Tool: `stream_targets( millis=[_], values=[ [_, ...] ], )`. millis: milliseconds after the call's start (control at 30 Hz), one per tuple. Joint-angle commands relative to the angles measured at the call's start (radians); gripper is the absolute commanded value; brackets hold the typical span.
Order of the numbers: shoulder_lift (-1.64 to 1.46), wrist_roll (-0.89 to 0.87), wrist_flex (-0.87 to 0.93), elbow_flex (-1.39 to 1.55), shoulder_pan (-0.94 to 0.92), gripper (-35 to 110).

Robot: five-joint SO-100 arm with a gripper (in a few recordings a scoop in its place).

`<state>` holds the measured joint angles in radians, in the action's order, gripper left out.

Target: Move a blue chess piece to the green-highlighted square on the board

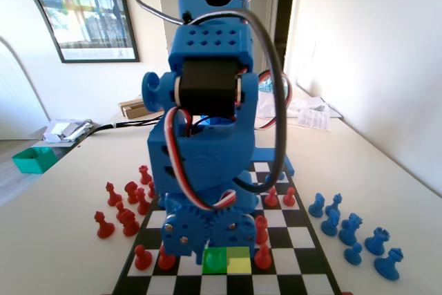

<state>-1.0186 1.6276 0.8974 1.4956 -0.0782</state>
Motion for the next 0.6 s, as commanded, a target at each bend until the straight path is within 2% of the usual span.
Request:
stream_targets(
  millis=[0, 567],
  values=[
    [-0.078, 0.014, 0.025, -0.014, -0.009, 15],
    [-0.225, 0.032, 0.299, -0.230, -0.028, 15]
  ],
)
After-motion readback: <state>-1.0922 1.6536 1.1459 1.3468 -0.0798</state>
